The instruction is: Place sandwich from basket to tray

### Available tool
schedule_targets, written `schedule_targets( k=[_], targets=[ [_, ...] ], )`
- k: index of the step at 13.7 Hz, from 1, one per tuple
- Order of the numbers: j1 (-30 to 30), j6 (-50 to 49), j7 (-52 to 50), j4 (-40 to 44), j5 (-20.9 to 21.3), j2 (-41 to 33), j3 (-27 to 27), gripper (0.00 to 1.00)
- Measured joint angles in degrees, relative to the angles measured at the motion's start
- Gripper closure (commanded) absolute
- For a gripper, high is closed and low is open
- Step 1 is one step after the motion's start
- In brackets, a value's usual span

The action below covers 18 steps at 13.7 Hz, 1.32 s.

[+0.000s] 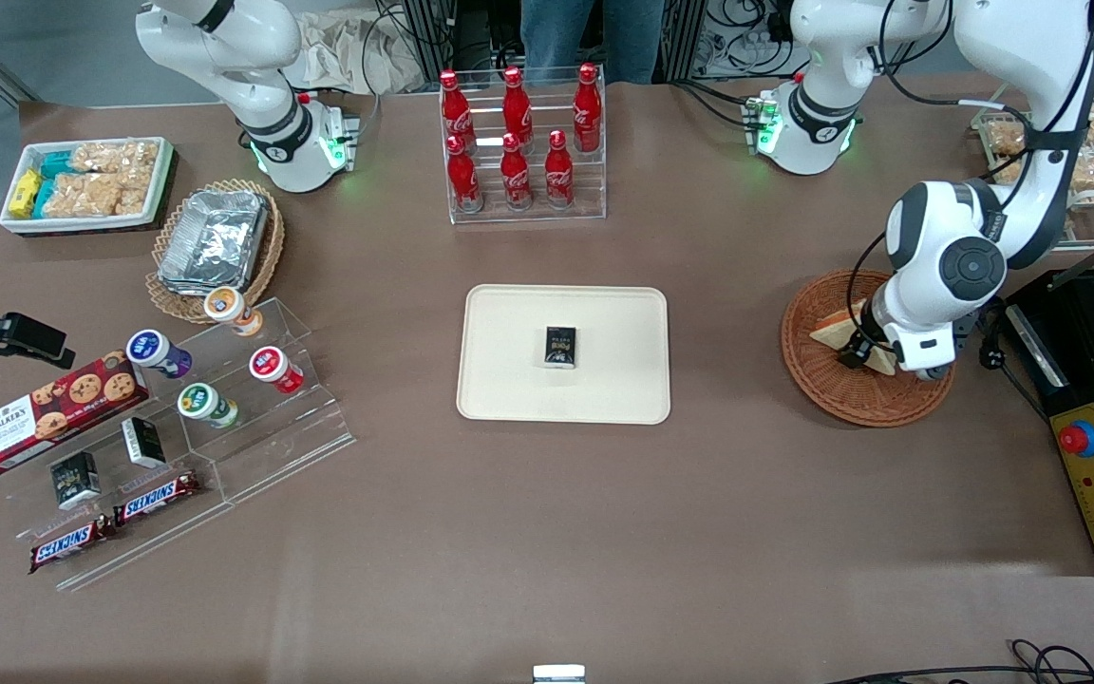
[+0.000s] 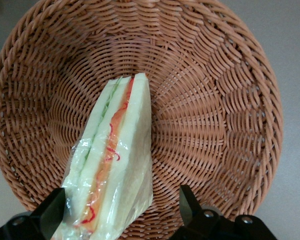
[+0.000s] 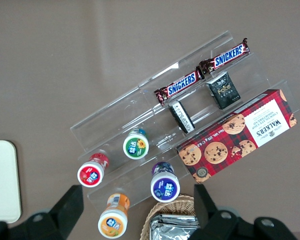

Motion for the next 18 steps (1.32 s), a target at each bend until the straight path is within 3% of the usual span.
schedule_targets(
  k=[5,11,15,18],
  targets=[
    [-0.05,-1.80,-0.46,1.56,0.04,-2.10,-0.80,0.00],
    [-0.14,-22.78,2.50,15.00,-0.37,-7.44,-3.48,0.00],
    [-0.01,-26.29,9.40,15.50,-4.02,-17.61,-3.09,0.00],
    [0.07,-26.47,10.56,13.35,-5.32,-20.65,-2.73,0.00]
  ],
)
